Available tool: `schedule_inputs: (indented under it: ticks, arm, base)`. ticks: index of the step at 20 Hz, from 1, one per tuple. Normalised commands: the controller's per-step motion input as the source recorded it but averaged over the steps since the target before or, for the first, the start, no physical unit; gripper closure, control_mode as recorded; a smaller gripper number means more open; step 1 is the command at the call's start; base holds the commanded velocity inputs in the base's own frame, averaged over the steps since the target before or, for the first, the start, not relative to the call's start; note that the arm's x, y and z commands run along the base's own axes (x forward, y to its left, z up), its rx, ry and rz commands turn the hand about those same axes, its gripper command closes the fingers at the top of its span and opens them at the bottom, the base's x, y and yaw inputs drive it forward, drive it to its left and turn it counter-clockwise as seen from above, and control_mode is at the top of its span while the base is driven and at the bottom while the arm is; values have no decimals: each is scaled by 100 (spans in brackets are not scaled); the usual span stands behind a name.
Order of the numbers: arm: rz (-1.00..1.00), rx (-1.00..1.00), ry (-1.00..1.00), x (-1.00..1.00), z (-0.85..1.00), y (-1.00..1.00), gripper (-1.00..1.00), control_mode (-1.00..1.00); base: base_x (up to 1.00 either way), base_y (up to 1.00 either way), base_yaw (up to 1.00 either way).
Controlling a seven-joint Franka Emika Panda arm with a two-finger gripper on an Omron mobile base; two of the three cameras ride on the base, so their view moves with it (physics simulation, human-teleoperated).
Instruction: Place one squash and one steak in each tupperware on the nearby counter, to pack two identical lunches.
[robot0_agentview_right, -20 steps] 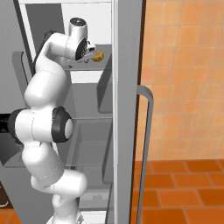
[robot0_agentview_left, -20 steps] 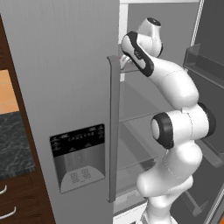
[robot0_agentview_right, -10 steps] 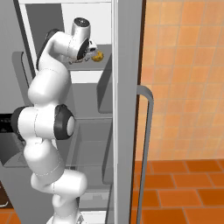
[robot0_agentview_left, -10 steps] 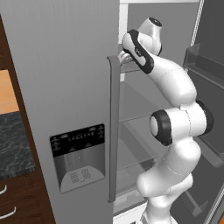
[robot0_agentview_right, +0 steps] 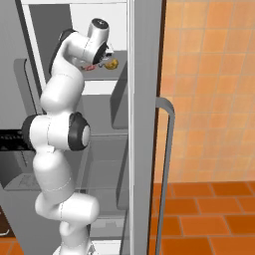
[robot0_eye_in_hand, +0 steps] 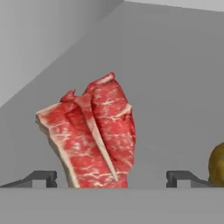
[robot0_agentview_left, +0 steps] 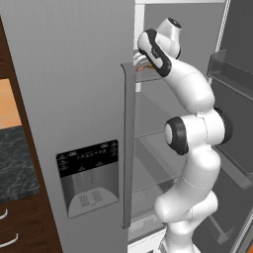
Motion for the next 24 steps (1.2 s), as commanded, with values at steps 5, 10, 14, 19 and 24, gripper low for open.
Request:
schedule_inputs:
  ticks: [5, 10, 14, 19, 24]
  arm:
    - [0, -1, 7, -22, -20, 12, 100, -100]
    - [0, 0, 1, -12, -23, 0, 100, -100]
    - [0, 0, -5, -16, 0, 0, 100, -100]
    - [-3, 0, -20, -98, 2, -8, 100, -100]
    - [-11, 0, -16, -100, 1, -42, 100, -100]
  base:
    - [0, 0, 0]
    - [0, 0, 0]
    - [0, 0, 0]
    - [0, 0, 0]
    - [0, 0, 0]
